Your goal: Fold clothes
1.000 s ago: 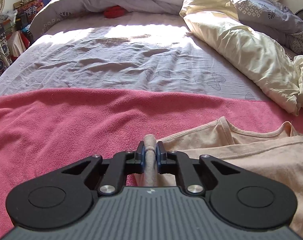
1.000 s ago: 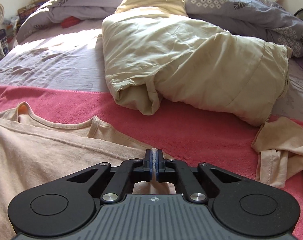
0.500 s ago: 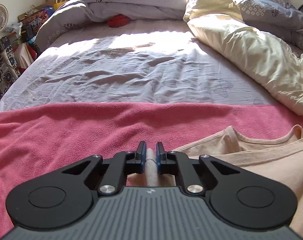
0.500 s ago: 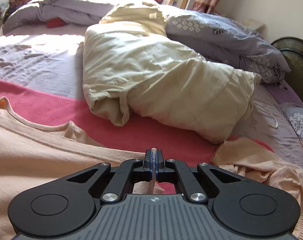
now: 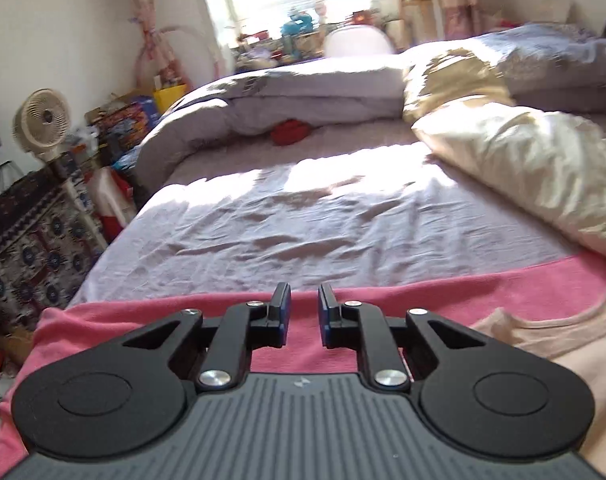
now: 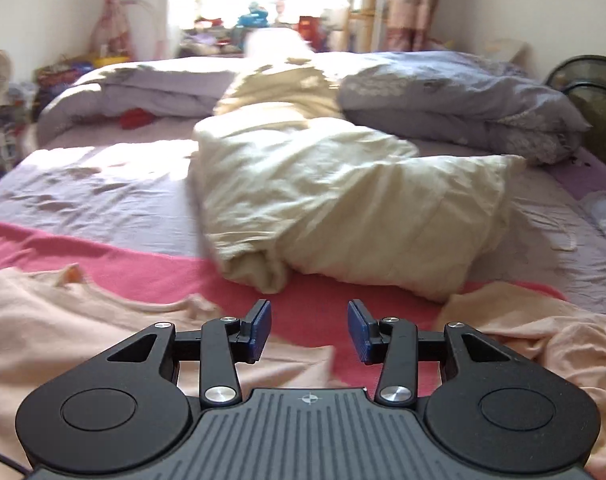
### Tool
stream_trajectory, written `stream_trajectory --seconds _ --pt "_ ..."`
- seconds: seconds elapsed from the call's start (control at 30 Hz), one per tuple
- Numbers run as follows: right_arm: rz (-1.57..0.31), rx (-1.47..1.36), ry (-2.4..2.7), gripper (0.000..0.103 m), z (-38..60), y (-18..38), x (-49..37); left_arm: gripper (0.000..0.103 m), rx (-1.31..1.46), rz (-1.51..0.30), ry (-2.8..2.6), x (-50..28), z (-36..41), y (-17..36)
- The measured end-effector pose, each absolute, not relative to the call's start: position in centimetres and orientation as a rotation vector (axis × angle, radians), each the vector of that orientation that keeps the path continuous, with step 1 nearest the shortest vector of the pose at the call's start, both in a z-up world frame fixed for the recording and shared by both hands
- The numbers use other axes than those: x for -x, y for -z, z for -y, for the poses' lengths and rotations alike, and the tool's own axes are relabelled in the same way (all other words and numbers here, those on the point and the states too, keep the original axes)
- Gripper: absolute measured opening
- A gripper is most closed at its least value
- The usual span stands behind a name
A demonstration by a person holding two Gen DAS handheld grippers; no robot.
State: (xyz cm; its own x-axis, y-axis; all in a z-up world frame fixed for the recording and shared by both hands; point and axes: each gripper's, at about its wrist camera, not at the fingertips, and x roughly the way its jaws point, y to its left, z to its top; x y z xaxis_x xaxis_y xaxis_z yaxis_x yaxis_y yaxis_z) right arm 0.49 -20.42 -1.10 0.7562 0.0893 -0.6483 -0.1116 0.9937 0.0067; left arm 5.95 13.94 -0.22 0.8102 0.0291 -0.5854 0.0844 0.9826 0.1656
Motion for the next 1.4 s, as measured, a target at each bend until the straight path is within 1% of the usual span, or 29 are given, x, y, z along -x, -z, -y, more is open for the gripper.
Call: stream_trajectory --seconds 0.03,0.07,0.1,0.2,0.23,0.27,0.3,0.37,0.43,0.47,0.5,0.53,0.57,0.67,0.7,0.73,0.77,0.87,0.93,1.0,1.03,1.07,1.1,1.17,1.23,1.3,1.4 --pt "-0.738 0.038 -0.204 0.044 18.8 1.4 -0.1 0.035 -0.169 -0.637 0.167 -4.8 -12.8 -0.4" --pt "-0.775 0.051 -0.292 0.044 17.2 2.0 0.0 0.048 -0.150 -0.653 0.297 -3.8 -11.6 -0.7" --pt "-0.810 0.063 -0.380 0.044 15.6 2.7 0.2 0.050 -0.140 -0.699 0.378 -3.6 -10.5 0.0" --pt "-0.949 0.203 -0.442 0.044 12.5 6.1 0.8 0.050 -0.240 -0.854 0.399 -3.8 -7.7 4.1" --pt "-0.956 0.227 -0.443 0.045 12.7 6.8 1.4 0.050 -0.242 -0.864 0.379 -4.1 -8.2 5.1" --pt "-0.947 0.222 -0.437 0.045 13.6 7.0 2.0 0.054 -0.243 -0.874 0.360 -4.4 -8.6 6.1" --pt "-0.953 0.209 -0.418 0.046 14.8 6.9 2.5 0.056 -0.244 -0.886 0.340 -4.7 -9.0 6.9" --pt "-0.980 0.167 -0.379 0.048 17.6 6.8 4.1 0.056 -0.273 -0.897 0.267 -5.4 -10.2 6.6" --pt "-1.004 0.190 -0.342 0.048 19.8 6.9 6.3 0.057 -0.396 -0.884 0.133 -5.9 -10.8 6.4" --pt "-1.011 0.222 -0.331 0.048 20.5 6.8 7.3 0.062 -0.443 -0.888 0.058 -6.3 -11.4 6.5" --pt "-1.019 0.254 -0.321 0.053 21.2 6.7 8.3 0.072 -0.445 -0.900 0.015 -6.8 -12.2 6.4" --pt "-1.038 0.256 -0.291 0.061 22.1 6.6 9.1 0.075 -0.416 -0.919 -0.006 -7.1 -13.2 5.9" --pt "-1.068 0.215 -0.251 0.067 23.3 6.2 9.5 0.075 -0.407 -0.916 -0.019 -6.8 -13.4 5.0" --pt "-1.099 0.139 -0.163 0.066 24.8 4.5 10.1 0.074 -0.426 -0.872 -0.044 -5.1 -12.9 2.4" --pt "-1.090 0.157 -0.145 0.066 24.6 3.9 10.3 0.069 -0.453 -0.839 -0.039 -4.1 -12.1 1.5" --pt "-1.072 0.159 -0.154 0.066 24.1 3.4 10.5 0.068 -0.470 -0.803 -0.008 -2.7 -11.1 0.5" --pt "-1.048 0.146 -0.188 0.066 23.4 2.8 10.6 0.072 -0.477 -0.787 0.039 -1.8 -10.3 0.1" --pt "-0.995 0.106 -0.291 0.065 20.8 1.8 10.3 0.073 -0.505 -0.782 0.150 -0.9 -7.7 0.8" --pt "-0.994 0.086 -0.362 0.065 18.6 2.5 9.3 0.073 -0.506 -0.808 0.181 -1.9 -6.5 2.7" --pt "-1.029 0.111 -0.393 0.065 17.1 4.2 8.7 0.074 -0.523 -0.897 0.139 -3.6 -6.2 6.0" --pt "-1.039 0.109 -0.395 0.066 17.0 5.1 8.7 0.079 -0.513 -0.954 0.106 -4.5 -6.5 7.4" --pt "-1.039 0.090 -0.390 0.069 17.2 6.0 8.7 0.090 -0.425 -0.983 0.084 -5.1 -7.4 7.2" --pt "-1.039 0.071 -0.385 0.075 17.5 7.0 8.8 0.093 -0.337 -1.010 0.062 -5.7 -8.4 7.0" --pt "-1.045 0.064 -0.385 0.077 17.4 7.4 8.7 0.095 -0.181 -1.086 0.026 -6.8 -10.1 6.9" --pt "-1.053 0.066 -0.388 0.081 17.1 7.5 8.5 0.099 -0.050 -1.170 -0.002 -7.8 -11.6 7.0" --pt "-1.061 0.068 -0.394 0.095 16.7 7.6 8.3 0.102 -0.064 -1.184 -0.012 -8.0 -11.5 7.0" --pt "-1.072 0.083 -0.393 0.103 16.1 7.8 8.3 0.102 -0.092 -1.193 -0.024 -8.0 -11.0 7.0"
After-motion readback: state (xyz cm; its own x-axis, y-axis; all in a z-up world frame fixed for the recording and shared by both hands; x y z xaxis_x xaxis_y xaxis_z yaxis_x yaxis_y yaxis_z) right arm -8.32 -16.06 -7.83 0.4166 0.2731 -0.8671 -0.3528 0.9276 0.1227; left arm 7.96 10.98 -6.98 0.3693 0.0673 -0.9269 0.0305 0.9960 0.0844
